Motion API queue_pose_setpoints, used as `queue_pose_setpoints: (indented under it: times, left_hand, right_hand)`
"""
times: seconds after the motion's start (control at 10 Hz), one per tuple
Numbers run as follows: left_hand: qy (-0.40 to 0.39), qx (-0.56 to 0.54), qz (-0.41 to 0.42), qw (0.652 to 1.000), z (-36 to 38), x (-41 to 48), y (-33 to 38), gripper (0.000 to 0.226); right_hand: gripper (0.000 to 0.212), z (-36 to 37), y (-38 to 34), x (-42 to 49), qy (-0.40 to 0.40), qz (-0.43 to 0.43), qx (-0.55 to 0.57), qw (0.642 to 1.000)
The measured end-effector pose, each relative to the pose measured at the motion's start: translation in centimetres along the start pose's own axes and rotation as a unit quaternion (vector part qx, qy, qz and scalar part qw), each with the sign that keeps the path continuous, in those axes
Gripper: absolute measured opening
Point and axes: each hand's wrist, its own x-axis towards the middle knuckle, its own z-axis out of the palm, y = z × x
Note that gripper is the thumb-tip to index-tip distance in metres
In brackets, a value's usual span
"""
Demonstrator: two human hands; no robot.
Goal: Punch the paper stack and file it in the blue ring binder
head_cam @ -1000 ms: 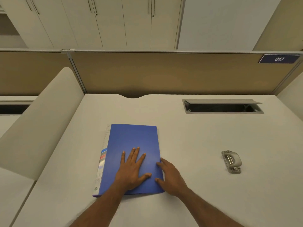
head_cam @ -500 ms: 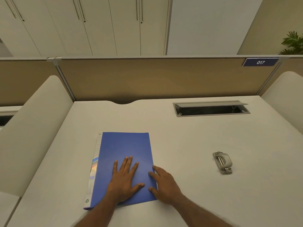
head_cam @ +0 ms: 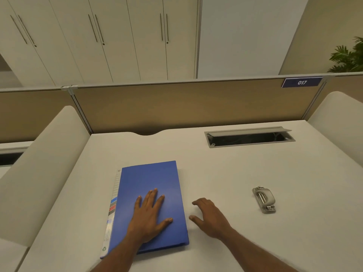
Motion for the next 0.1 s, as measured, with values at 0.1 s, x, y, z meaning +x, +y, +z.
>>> queue_pose_setpoints:
  times: [0.1]
  left_hand:
    - [0.028, -0.003, 0.005, 1.0, -0.42, 0.66, -0.19, 0.078]
  right_hand:
    - [0.053, -1.59, 1.36, 0.07, 0.002, 0.008, -0.031, 0.999]
